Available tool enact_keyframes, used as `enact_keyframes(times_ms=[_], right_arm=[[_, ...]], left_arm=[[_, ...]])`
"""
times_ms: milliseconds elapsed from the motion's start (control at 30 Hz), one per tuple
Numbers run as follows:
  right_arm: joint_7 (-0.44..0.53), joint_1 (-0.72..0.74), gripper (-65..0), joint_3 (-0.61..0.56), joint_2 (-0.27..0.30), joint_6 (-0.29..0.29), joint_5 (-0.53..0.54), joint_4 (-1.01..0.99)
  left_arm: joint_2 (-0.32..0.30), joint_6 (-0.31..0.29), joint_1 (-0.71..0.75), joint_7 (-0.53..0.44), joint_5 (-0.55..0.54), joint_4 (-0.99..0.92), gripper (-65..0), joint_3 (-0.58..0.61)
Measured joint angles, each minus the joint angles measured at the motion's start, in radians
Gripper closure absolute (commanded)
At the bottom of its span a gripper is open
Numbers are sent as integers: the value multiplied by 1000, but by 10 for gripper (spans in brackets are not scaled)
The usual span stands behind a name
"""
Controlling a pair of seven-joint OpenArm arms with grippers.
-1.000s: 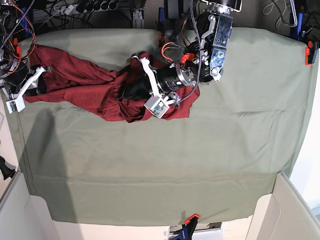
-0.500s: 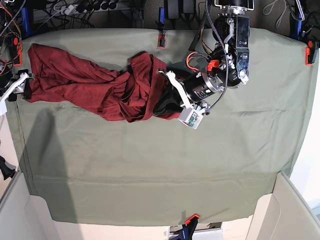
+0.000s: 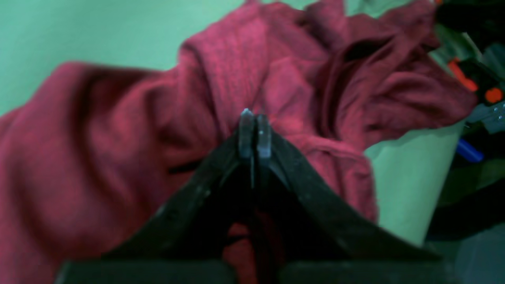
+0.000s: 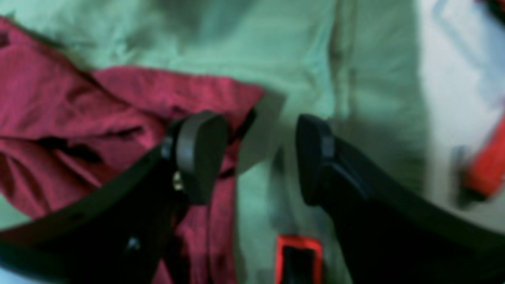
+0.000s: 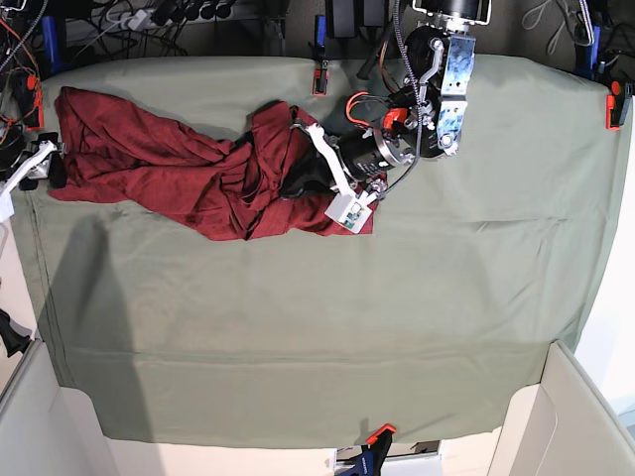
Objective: Fold the T-shirt properly
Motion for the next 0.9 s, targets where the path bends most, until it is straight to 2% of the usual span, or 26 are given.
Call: enact_keyframes(times_ms=[167, 467, 700, 900], right_arm=[[-36, 6, -330, 0, 0, 42, 65, -49], [-126, -11, -330, 0, -3, 73, 165, -66], [-125, -10, -330, 0, -8, 73, 176, -66], [-111, -10, -330, -8, -53, 72, 182, -64]], left_arm=[[48, 0, 3, 45, -26, 21, 0, 24], [47, 0, 3, 45, -36, 61, 0, 23], [47, 0, 2, 61, -37, 61, 0, 23], [47, 0, 2, 61, -38, 61, 0, 23]])
